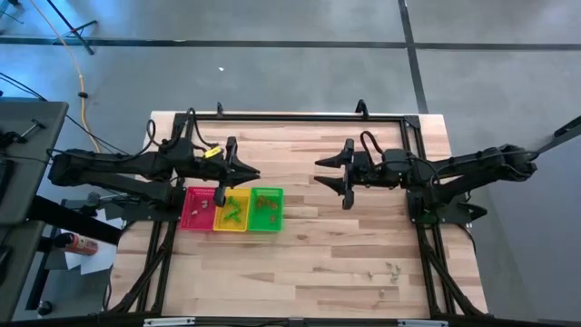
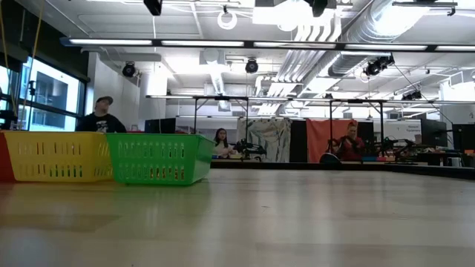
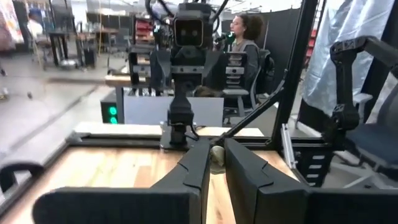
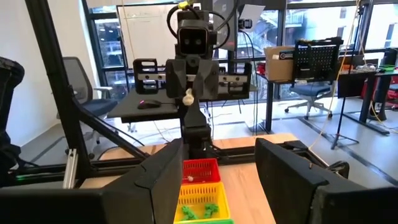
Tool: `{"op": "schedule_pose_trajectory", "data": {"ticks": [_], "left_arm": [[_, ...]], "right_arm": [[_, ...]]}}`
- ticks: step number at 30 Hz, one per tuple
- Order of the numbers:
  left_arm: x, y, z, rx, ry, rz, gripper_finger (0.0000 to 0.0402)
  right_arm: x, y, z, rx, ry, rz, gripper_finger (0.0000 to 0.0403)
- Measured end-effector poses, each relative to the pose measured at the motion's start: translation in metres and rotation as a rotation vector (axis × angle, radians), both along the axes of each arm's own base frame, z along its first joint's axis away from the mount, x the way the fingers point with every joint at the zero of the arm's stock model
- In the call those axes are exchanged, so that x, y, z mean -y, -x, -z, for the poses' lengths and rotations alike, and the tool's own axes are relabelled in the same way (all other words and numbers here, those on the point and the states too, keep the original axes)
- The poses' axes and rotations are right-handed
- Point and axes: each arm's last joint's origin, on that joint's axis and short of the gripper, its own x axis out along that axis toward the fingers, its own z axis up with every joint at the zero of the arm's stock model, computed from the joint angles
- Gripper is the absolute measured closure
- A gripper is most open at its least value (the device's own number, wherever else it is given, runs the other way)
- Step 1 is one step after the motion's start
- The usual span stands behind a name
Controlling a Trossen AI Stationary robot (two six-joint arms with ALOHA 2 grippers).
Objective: Sort Halloween decoration
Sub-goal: Put the white skull toy into the red bin
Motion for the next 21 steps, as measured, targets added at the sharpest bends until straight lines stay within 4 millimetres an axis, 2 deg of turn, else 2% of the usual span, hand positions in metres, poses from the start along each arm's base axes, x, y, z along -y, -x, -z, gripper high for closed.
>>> {"op": "schedule_pose_trajectory", "data": {"ticks": [3,8,14,17,21], "left_arm": [[-0.001,0.003,0.003,-0.045,0.087,-0.006,0.0369],[-0.003,0.031,0.011,-0.227,0.224,-0.067,0.0369],[-0.001,0.063,0.049,-0.701,0.482,-0.219,0.0369],[0.002,0.076,0.069,-0.975,0.535,-0.301,0.0369],[0.006,0.086,0.085,-1.247,0.554,-0.405,0.0369]], "right_arm": [[0.000,0.000,0.000,0.001,0.000,0.000,0.0208],[0.000,0.000,0.000,0.001,-0.033,-0.002,0.0208],[0.001,0.000,0.000,-0.002,-0.036,0.017,0.0208],[0.001,0.000,0.001,-0.003,-0.039,0.046,0.0208],[0.002,0.000,0.001,-0.003,-0.048,0.066,0.0208]]}}
